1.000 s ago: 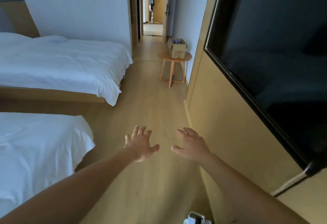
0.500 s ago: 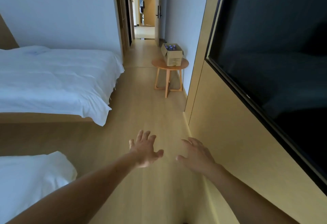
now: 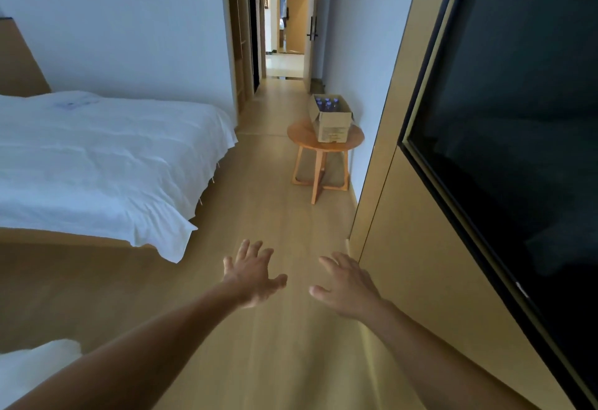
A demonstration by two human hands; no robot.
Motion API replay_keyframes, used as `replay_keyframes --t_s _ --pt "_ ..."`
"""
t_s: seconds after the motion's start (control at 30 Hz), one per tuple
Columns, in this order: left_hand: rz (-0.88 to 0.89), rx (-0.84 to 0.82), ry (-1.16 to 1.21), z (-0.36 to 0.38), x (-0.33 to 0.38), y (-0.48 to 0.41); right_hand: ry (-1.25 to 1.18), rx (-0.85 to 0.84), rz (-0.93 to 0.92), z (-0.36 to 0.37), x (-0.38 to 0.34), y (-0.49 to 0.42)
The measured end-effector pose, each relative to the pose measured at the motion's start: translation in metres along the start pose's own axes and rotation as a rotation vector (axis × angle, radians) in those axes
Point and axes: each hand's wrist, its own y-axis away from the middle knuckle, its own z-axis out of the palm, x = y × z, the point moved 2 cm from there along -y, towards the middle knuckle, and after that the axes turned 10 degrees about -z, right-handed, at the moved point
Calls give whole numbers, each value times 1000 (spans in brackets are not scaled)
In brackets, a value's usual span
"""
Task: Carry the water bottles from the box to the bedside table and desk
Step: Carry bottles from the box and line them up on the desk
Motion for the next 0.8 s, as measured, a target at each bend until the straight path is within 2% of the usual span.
replay_keyframes --t_s 0.33,0.5,0.8 --pt "65 15 -3 -61 4 -219 51 -1 40 -57 32 -204" --pt "116 28 -31 -103 14 -312 16 59 53 -94 47 -296" --pt "110 27 -20 -136 63 -475 -14 76 19 -134 121 -457"
